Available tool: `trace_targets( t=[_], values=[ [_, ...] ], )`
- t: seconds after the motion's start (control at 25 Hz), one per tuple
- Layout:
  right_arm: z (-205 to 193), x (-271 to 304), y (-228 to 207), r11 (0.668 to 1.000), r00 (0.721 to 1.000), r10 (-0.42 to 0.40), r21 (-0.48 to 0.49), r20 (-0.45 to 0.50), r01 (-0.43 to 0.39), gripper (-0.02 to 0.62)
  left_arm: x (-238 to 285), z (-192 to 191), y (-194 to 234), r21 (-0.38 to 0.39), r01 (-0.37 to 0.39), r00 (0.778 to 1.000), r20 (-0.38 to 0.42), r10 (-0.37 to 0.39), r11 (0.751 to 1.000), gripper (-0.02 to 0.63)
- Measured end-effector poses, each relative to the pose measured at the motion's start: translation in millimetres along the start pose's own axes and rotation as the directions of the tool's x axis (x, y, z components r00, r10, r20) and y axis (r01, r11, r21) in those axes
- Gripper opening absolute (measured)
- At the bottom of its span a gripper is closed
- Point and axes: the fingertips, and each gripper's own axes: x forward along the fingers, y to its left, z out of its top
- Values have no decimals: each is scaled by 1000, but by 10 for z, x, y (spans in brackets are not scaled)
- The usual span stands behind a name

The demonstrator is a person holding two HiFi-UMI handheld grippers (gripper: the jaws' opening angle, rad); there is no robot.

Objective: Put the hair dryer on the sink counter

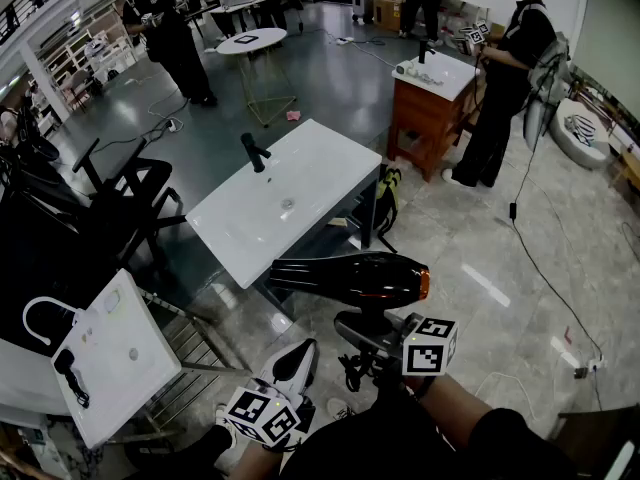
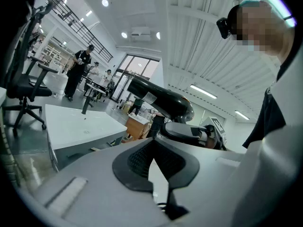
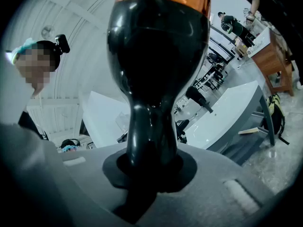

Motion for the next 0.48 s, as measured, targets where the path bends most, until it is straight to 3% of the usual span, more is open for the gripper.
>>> trace_targets(
  t=[0.48],
  values=[
    [-13, -47, -19, 1000, 1000, -8, 10, 6, 8, 49, 2, -33, -41, -5, -1, 1000, -3, 1, 1000, 3]
  ],
)
